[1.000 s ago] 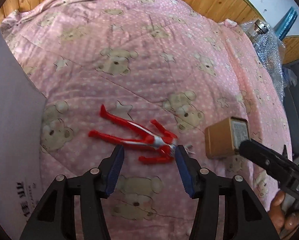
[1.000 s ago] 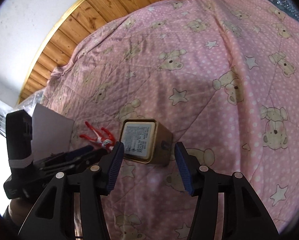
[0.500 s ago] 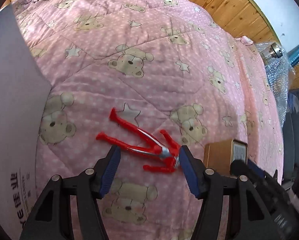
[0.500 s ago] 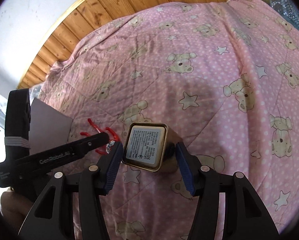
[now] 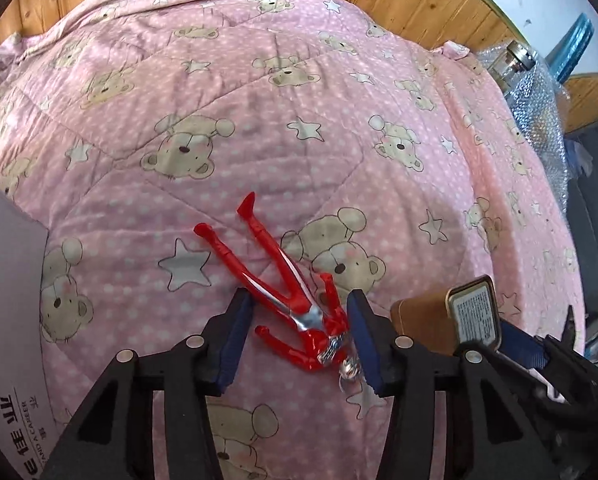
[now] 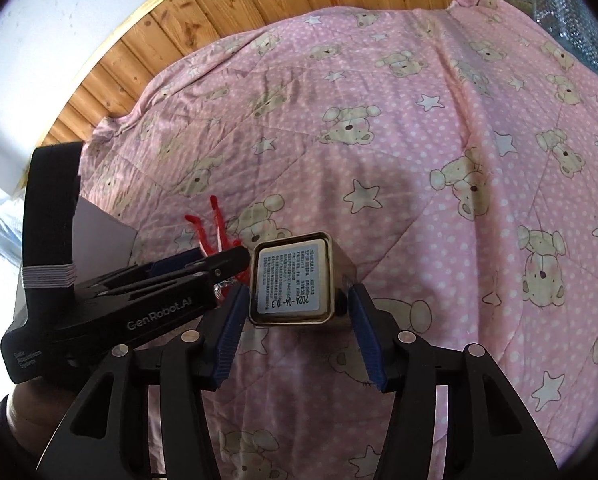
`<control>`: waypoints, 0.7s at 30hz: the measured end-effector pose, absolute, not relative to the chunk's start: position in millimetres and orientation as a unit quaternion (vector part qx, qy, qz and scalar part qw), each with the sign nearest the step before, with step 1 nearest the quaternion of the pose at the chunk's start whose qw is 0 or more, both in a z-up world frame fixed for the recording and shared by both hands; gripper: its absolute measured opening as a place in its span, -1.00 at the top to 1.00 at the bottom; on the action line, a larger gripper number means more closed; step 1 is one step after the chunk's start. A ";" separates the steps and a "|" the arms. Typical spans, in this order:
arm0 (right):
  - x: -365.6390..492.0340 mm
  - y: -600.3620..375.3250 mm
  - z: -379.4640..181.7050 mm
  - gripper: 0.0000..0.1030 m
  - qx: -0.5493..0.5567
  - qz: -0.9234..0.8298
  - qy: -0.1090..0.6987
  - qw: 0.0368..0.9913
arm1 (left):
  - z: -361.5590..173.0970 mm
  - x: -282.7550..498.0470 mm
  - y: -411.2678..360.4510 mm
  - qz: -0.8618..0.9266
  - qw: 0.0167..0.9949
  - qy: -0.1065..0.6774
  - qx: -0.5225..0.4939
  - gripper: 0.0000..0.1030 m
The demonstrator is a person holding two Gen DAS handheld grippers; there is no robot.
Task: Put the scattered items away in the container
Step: 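Grasp the red toy figure with the left gripper while the right gripper grasps the gold tin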
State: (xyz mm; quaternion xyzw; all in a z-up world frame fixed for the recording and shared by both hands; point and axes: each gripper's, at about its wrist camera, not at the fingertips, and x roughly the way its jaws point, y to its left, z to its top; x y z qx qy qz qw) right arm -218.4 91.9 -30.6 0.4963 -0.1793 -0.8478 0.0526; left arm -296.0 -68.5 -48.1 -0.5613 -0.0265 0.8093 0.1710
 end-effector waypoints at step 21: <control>-225.8 81.9 -39.9 -0.19 0.496 -0.857 -0.138 0.033 | -48.5 -280.4 -78.9 0.817 0.146 -0.004 -0.558 0.02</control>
